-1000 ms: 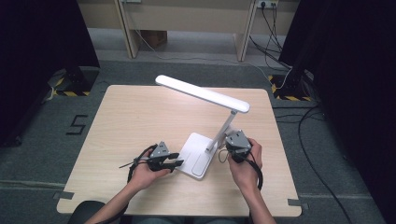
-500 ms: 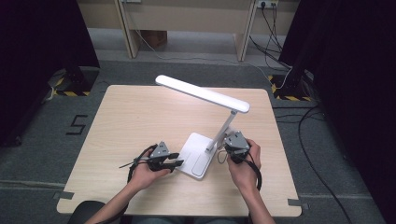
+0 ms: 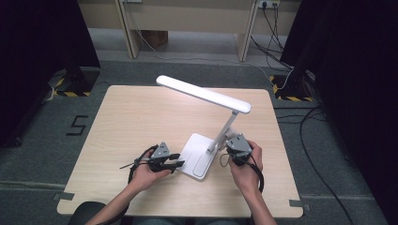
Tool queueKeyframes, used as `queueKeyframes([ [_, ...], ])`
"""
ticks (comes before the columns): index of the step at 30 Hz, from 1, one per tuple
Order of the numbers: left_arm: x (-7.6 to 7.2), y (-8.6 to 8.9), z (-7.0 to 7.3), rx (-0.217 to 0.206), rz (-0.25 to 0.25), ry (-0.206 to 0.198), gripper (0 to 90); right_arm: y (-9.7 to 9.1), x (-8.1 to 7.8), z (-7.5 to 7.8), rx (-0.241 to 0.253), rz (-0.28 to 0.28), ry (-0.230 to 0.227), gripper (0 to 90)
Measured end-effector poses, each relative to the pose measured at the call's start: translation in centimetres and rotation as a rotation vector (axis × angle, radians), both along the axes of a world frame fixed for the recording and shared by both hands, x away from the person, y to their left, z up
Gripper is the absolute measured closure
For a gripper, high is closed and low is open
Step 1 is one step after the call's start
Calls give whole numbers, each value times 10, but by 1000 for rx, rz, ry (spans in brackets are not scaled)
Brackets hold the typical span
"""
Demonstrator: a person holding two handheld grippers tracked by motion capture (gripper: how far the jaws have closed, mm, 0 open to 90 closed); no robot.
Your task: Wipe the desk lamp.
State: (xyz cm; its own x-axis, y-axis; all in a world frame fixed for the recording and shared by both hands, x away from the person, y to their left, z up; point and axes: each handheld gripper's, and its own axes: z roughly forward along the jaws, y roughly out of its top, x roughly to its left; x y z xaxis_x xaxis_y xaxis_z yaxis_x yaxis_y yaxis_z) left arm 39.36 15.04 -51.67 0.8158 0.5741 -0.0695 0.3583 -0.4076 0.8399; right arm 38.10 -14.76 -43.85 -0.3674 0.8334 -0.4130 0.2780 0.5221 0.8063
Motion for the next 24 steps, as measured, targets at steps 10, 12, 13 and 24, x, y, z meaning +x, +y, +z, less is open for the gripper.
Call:
queueKeyframes([
  [10, 0, 0, 0, 0, 1, 0, 608, -2, -7, -1, 11, 33, -10, 828],
  [12, 0, 0, 0, 0, 1, -1, 608, -2, -9, -2, 11, 42, -18, 828],
  [13, 0, 0, 0, 1, 1, -1, 608, -1, -9, -2, 5, 45, -18, 828],
  [24, 0, 0, 0, 2, 1, -1, 608, 3, -14, -10, 9, 88, -38, 828],
])
